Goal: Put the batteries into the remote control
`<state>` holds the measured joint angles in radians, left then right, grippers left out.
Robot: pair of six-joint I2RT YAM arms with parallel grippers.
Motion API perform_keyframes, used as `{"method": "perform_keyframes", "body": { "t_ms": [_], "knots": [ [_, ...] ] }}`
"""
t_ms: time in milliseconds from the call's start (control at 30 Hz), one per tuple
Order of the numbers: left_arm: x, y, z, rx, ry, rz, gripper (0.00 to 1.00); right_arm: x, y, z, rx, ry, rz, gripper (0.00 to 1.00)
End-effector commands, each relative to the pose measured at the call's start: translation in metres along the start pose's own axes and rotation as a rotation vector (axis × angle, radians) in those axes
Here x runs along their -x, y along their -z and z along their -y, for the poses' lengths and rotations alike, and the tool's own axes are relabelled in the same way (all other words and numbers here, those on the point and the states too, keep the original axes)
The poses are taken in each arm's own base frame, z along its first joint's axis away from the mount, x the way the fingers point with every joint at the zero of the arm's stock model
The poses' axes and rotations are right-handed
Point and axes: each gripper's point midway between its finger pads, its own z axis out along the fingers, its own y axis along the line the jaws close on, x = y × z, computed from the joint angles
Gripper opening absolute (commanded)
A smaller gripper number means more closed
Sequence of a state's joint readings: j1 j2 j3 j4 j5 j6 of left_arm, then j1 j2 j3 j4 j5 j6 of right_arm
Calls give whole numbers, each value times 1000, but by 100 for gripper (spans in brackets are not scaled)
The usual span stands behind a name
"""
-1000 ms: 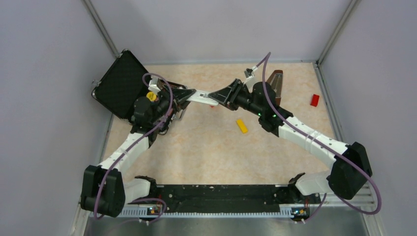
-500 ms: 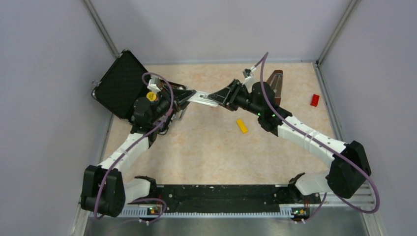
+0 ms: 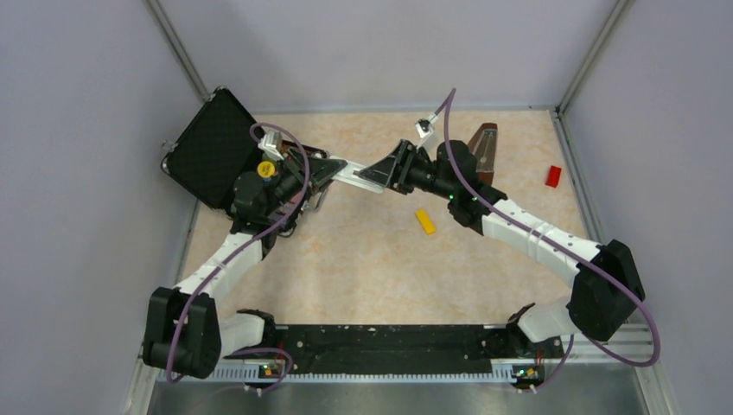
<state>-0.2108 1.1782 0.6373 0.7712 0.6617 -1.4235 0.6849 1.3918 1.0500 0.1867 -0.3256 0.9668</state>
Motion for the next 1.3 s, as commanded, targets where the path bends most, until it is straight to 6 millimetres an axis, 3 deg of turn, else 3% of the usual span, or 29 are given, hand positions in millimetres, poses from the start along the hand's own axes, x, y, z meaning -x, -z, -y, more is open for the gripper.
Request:
{"method": "perform_keyframes", "body": {
  "t_ms": [0,100,300,533,933,1067,1267],
  "knots": [
    [-8,7,76,-277,-173,-31,0,-31,-9,28,-52,66,-122,52],
    [-13,9,82,-313,-216,-60,0,-34,-10,24,-3,87,-130,49],
    [-23,14,89,-355,-316,-111,0,-40,-9,14,100,137,-141,34],
    [-25,12,89,-327,-352,-144,1,-39,-10,3,156,155,-146,29],
    [-9,0,84,-232,-274,-67,51,-11,-16,-19,183,-5,-26,23],
    [-11,-4,84,-236,-278,-53,57,-1,-18,-23,168,-68,14,22],
    [-10,-6,78,-221,-257,-22,55,8,-20,-21,129,-167,51,22]
  ]
}}
